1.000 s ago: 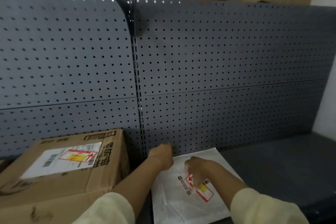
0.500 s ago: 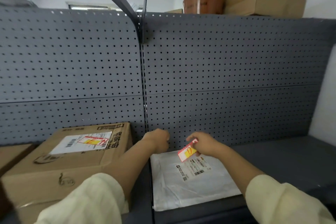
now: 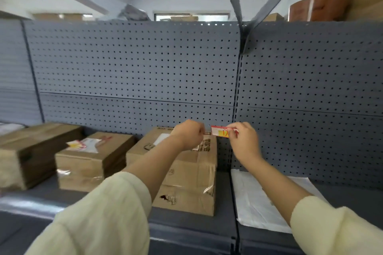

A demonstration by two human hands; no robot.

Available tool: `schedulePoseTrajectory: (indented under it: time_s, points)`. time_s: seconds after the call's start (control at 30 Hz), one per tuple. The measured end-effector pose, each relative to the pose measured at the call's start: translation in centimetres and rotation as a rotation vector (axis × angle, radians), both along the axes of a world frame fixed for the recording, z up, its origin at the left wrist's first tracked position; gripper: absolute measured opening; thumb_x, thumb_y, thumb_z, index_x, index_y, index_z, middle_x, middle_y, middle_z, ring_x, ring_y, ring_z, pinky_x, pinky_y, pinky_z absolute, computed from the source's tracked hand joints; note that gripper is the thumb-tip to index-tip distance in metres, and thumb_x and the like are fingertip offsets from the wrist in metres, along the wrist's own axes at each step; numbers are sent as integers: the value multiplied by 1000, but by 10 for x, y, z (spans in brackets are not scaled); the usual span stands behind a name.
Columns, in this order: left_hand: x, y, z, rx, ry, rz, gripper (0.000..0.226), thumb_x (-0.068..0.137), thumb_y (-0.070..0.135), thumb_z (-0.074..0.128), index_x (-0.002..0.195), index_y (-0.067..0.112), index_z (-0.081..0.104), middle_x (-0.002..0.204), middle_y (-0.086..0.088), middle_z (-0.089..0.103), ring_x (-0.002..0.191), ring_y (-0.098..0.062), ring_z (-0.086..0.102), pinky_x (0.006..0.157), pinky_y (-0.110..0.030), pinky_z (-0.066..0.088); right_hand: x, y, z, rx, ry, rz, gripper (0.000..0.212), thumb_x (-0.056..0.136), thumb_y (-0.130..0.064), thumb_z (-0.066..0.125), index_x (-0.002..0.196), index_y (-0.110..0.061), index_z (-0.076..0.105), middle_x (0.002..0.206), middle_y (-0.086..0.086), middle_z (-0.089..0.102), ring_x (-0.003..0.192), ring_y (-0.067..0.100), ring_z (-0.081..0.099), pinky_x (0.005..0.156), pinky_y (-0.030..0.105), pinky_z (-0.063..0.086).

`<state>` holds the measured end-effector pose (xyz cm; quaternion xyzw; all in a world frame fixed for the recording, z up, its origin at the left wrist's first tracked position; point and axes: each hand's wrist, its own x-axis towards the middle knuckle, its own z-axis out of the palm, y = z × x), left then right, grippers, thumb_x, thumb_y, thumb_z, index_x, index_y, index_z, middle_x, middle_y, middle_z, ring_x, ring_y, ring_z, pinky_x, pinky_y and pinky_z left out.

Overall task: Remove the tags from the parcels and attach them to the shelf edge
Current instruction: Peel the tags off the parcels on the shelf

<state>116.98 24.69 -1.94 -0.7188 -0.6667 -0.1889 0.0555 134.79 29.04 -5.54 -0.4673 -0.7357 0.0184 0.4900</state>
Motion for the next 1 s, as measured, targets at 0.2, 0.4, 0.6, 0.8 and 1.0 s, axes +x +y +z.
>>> schedulePoseTrajectory:
  time_s: [0.2, 0.4, 0.6, 0.8, 1.0]
  points:
    - [-122, -70, 3, 13, -39, 135, 27, 92, 16, 43, 111, 18, 63, 112, -6, 66, 98, -27, 62, 82, -40, 54, -143, -53, 18, 64, -102, 170, 15, 94, -21, 52, 94, -18, 66, 97, 2, 64, 89, 22, 56, 77, 43, 49]
    - [-263, -153, -9, -72, -29, 324, 31, 90, 14, 48, 116, 22, 63, 122, -6, 64, 107, -28, 61, 92, -42, 53, -288, -113, 8, -12, -136, 326, 16, 96, -23, 52, 100, -16, 65, 97, 2, 67, 83, 17, 57, 66, 32, 47]
    - [-375, -215, -32, -169, -25, 453, 30, 91, 18, 48, 116, 19, 64, 121, -7, 65, 107, -30, 61, 90, -43, 54, -393, -163, -12, -100, -192, 486, 12, 96, -23, 52, 101, -20, 62, 93, 0, 68, 77, 14, 59, 64, 34, 52]
    - [-441, -216, -63, -202, -63, 463, 33, 91, 14, 46, 116, 23, 65, 117, -3, 64, 105, -26, 60, 84, -38, 54, -459, -154, -27, -176, -283, 517, 8, 94, -23, 54, 98, -25, 61, 90, -5, 66, 80, 15, 61, 64, 34, 52]
    - [-468, -192, -99, -373, -106, 348, 33, 93, 13, 43, 119, 12, 63, 120, -14, 62, 106, -33, 59, 95, -47, 50, -500, -125, -58, -215, -472, 539, 9, 91, -22, 55, 93, -25, 64, 92, -1, 67, 80, 17, 61, 68, 39, 54]
